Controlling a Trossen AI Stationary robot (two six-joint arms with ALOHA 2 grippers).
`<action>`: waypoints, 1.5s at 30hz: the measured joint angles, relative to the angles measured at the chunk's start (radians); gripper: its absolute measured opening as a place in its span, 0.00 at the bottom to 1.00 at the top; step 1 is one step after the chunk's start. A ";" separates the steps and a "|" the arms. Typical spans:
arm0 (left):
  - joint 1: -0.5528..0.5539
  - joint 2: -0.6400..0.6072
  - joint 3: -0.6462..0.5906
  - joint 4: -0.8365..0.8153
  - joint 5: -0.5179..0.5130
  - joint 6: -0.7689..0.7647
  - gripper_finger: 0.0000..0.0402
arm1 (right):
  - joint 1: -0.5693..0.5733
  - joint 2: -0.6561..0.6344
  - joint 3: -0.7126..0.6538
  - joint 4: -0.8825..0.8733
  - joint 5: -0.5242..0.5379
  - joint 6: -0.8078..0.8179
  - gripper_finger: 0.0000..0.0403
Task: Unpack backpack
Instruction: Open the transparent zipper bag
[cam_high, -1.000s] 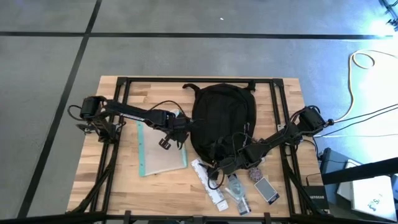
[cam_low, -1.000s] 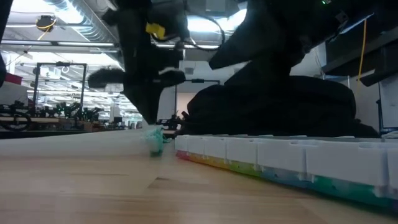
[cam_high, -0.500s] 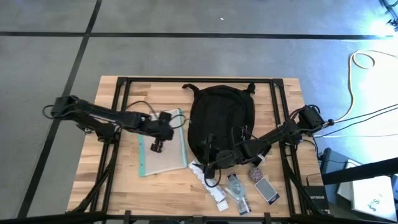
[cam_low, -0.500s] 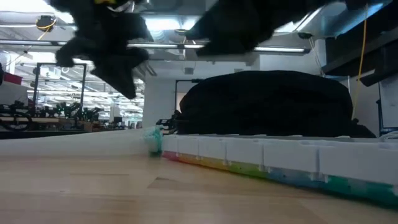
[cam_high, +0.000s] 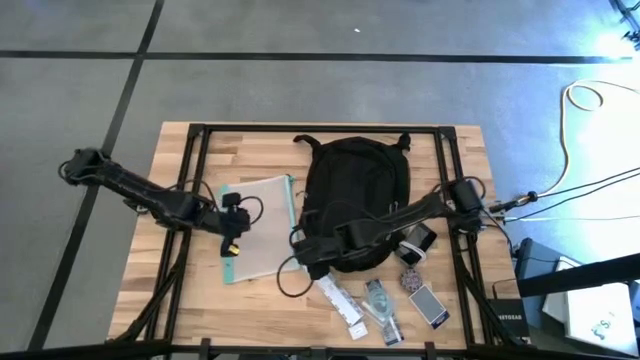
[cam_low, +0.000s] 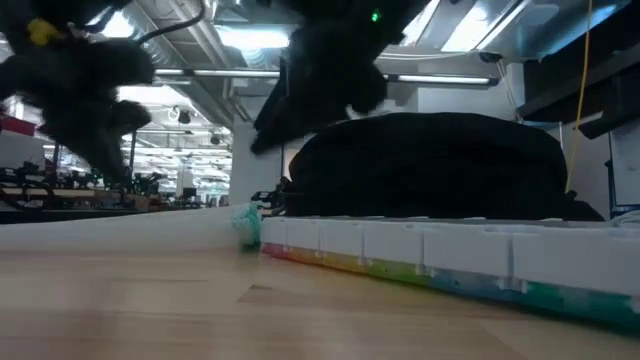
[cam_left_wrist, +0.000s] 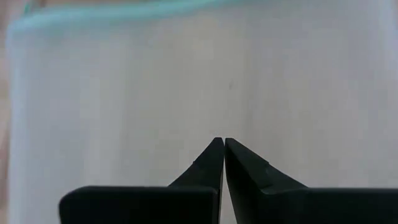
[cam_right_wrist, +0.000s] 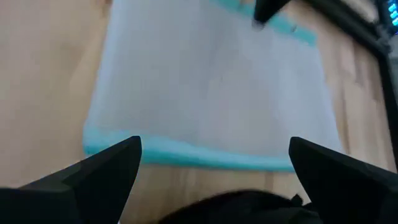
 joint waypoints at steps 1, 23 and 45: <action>-0.019 0.006 -0.003 -0.017 -0.025 -0.029 0.00 | -0.003 0.013 0.028 -0.041 0.000 -0.001 0.97; -0.102 0.236 -0.001 0.141 -0.040 -0.197 0.00 | -0.018 0.138 0.097 -0.081 0.003 -0.300 0.83; -0.096 0.245 -0.001 0.222 -0.068 -0.136 0.00 | -0.018 0.186 0.097 0.257 -0.042 -0.406 0.83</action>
